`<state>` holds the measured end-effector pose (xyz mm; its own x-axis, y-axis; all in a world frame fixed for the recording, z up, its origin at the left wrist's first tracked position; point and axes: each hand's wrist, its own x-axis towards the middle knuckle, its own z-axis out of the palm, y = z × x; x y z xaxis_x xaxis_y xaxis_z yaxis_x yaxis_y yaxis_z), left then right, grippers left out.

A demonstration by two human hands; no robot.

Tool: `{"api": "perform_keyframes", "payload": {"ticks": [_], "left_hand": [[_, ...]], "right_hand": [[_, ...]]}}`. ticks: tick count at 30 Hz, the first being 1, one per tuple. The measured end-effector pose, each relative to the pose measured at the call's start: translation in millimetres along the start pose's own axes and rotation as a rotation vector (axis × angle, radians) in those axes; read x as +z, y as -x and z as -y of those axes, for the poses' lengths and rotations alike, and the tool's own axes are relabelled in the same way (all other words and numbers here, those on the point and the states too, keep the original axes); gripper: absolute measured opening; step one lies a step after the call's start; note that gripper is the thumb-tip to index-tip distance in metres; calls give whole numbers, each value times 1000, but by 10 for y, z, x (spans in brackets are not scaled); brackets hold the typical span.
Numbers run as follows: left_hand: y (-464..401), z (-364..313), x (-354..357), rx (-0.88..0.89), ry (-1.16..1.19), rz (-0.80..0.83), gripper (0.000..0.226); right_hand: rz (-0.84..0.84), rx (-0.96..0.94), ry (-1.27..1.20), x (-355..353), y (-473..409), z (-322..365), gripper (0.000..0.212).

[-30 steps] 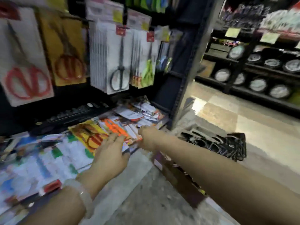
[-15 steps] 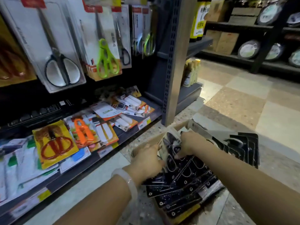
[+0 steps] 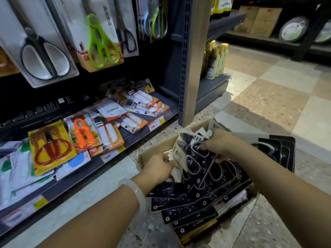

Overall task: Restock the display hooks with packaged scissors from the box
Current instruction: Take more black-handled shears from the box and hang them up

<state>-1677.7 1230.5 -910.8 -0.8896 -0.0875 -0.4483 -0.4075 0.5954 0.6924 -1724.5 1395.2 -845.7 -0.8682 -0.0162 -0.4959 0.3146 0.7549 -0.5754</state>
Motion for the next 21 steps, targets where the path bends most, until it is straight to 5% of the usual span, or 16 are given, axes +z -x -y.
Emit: {"api": "perform_keyframes", "payload": {"ticks": [6,10,13,17,21], "left_hand": [[4,-188,-9,-164,746,191,29],[-15,-324,-117,-182,1124,195,18],[-67,-237,-280,-182,1106,30,17],[-161,-15,-409,-79,927,-180,45],[-162,105,-438,-74,889,-215,48]], "right_hand": [[28,-105,-476,0,149,-123,20],[85,-218,-550,181,235,-65,17],[24,-274,-333,188,137,-45,23],[-290,-241,45,94,-131,-18,34],[-69,-128,419,238,-174,76,38]]}}
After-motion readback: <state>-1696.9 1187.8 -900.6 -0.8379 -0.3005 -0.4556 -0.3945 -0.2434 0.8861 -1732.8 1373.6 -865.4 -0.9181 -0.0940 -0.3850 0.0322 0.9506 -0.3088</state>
